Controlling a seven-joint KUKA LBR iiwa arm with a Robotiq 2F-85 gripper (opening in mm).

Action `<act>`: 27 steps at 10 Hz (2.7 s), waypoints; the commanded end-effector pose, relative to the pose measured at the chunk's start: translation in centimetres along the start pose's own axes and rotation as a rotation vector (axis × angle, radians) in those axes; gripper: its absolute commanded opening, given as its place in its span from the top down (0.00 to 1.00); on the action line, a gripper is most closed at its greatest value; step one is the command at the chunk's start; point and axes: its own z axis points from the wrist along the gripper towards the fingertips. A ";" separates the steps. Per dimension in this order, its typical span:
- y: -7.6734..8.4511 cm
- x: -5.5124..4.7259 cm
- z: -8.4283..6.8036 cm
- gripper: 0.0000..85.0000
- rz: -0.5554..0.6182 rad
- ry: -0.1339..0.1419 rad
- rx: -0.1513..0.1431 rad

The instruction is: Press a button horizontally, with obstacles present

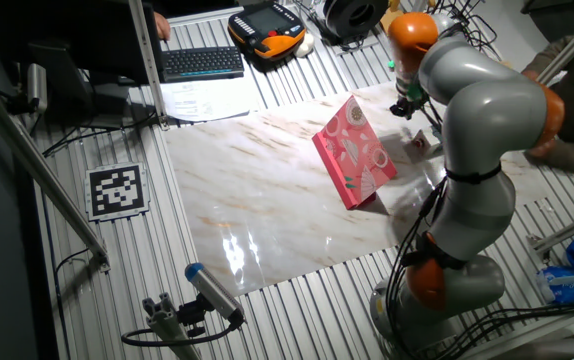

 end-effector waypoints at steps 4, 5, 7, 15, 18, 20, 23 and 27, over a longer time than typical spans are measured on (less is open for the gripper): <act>0.0 0.0 0.0 1.00 0.072 0.026 -0.073; 0.0 0.0 0.0 1.00 0.066 0.024 -0.039; 0.4 0.9 1.7 1.00 0.057 0.006 -0.022; -0.5 1.8 6.1 1.00 -0.009 0.004 0.084; -0.3 1.8 6.4 1.00 -0.001 0.015 0.038; 0.3 1.8 6.2 1.00 0.012 0.043 0.011; 1.0 1.9 5.9 1.00 0.034 0.022 0.006; 1.0 1.9 5.9 1.00 0.041 0.025 -0.068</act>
